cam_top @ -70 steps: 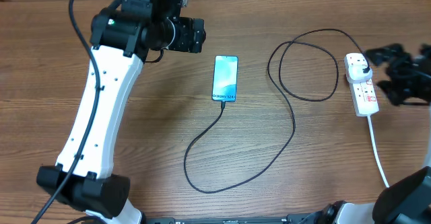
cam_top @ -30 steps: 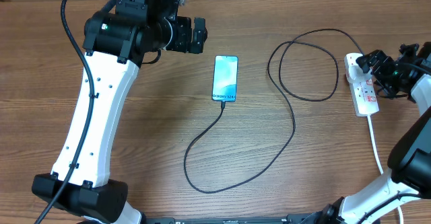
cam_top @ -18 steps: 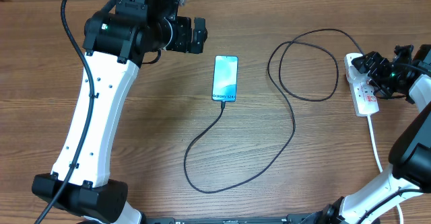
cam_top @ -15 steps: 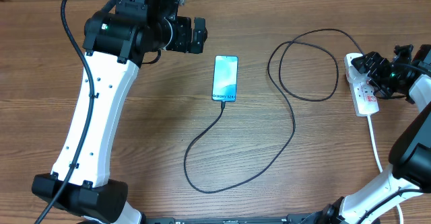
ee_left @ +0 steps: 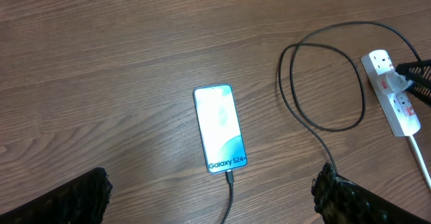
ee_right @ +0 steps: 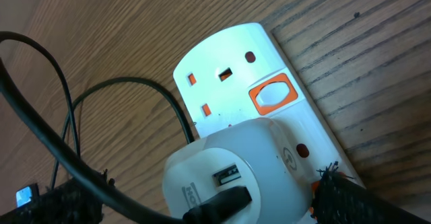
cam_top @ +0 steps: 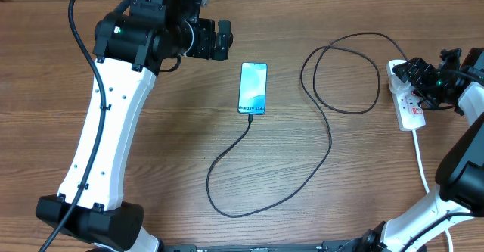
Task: Plug charger to phone and switch on socket
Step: 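Position the right gripper above the orange rocker switch beside the charger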
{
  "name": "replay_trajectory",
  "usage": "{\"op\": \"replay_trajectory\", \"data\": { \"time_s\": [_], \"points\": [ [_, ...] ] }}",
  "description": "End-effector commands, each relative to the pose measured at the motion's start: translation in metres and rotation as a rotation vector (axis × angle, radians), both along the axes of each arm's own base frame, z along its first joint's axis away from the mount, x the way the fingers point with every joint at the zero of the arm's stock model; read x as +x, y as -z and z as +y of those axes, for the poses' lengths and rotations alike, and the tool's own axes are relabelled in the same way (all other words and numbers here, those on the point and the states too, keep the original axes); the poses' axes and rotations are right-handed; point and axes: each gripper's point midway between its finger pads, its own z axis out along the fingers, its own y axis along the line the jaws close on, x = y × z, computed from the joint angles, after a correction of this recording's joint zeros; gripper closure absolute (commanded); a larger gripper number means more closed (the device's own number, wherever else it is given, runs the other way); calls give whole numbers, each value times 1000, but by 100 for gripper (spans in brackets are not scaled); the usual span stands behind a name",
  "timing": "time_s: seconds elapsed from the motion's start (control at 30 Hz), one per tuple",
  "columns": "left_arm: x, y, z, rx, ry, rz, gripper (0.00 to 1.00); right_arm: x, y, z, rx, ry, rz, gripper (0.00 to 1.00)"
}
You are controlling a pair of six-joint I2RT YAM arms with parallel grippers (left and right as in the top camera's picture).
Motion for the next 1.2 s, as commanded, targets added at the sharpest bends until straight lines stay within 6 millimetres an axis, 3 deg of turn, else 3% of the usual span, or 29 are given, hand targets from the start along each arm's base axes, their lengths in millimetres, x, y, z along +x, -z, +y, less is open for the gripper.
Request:
{"op": "replay_trajectory", "data": {
  "time_s": [0.0,0.2,0.47,0.6,0.93,1.07,1.17],
  "points": [
    [-5,-12,2,-6,6,-29,0,-2,7,22,63,-28,31,0],
    [-6,-12,2,-5,7,-25,0,-5,21,25,82,-24,60,0],
    [-6,-12,2,-5,7,-26,0,-6,22,25,86,-21,64,0],
    [-6,-12,2,-6,7,-25,0,-9,37,30,118,-25,97,0],
    [-5,-13,1,-8,9,-29,1,-10,38,38,125,-36,112,0],
    [-5,-13,1,-7,9,-29,0,-6,30,26,111,-16,93,1],
    [-5,-13,1,-8,9,-30,0,-5,12,0,40,36,98,1]
  ]
}}
